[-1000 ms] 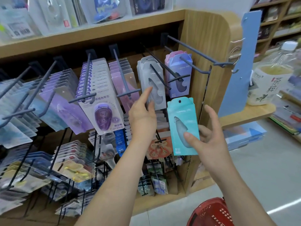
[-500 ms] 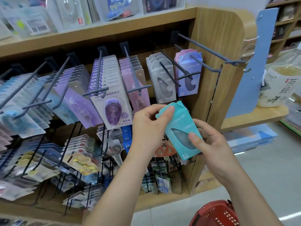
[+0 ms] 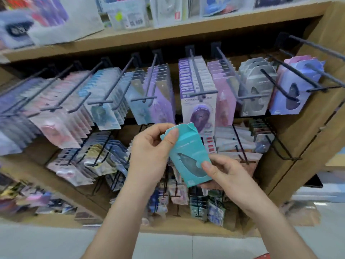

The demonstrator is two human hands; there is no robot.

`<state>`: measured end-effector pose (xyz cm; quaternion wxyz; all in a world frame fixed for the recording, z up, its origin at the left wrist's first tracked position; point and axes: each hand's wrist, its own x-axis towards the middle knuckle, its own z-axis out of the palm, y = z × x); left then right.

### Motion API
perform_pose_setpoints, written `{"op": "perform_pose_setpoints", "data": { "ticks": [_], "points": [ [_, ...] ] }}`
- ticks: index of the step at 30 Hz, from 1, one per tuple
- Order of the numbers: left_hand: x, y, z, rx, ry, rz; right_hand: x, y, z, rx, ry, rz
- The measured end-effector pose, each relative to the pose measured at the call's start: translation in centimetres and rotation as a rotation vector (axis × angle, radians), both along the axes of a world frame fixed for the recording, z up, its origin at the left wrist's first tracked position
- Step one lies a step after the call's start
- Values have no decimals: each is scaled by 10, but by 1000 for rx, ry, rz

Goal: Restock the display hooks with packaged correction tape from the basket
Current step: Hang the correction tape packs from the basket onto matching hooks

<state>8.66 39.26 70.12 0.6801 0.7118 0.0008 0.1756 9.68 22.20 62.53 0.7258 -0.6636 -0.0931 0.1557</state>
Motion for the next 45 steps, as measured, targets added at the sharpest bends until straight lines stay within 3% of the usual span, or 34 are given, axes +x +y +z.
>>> {"op": "perform_pose_setpoints", "data": {
  "ticks": [10, 16, 21, 24, 31, 34, 40, 45],
  "points": [
    [1, 116, 9, 28, -96, 262, 13, 122, 23, -104, -79, 56],
    [2, 150, 18, -124, -67, 152, 15, 166, 44, 10, -127, 192],
    [8, 161, 26, -250, -42, 88, 17, 191, 68, 189, -99, 125],
    [7, 162, 30, -270, -36, 46, 16, 194, 75, 178, -95, 96],
    [6, 138, 29, -288, -66, -74, 1, 150, 68, -35, -106, 180],
    [2, 107, 24, -281, -71, -143, -11, 115, 69, -65, -122, 54],
    [4, 29, 27, -37, -216, -410, -24, 34, 69, -2, -121, -166],
    [5, -63, 32, -56, -117, -668, -34, -43, 77, -27, -94, -410]
  ]
}}
